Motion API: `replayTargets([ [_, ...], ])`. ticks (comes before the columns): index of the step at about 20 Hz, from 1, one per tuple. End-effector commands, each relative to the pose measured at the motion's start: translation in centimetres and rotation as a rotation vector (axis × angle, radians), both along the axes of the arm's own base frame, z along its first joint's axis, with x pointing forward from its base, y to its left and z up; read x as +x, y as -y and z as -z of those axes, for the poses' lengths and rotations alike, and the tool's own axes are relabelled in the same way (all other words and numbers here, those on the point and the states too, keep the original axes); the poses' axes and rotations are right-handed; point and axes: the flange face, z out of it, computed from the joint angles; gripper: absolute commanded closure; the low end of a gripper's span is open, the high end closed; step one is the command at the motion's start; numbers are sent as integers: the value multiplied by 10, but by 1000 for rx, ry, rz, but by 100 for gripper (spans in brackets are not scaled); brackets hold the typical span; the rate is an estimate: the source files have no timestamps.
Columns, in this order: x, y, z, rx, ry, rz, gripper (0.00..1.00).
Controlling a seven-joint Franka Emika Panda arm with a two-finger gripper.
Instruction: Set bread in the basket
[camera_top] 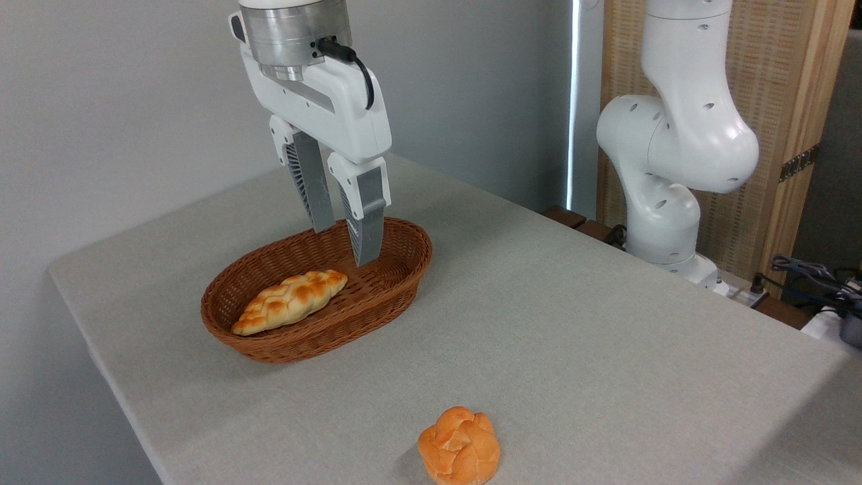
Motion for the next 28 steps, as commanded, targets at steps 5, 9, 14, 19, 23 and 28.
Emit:
replayTargets([
  [5,0,-2,-4,-27,-7,-2,0],
  [9,0,-2,-4,-27,-7,-2,0],
  [14,0,-2,-4,-27,-7,-2,0],
  [19,0,-2,-3,-27,-8,-2,0],
  [23,1,-3,-2,-26,6,-5,0],
  [28,-5,-6,2,-28,50,-14,0],
])
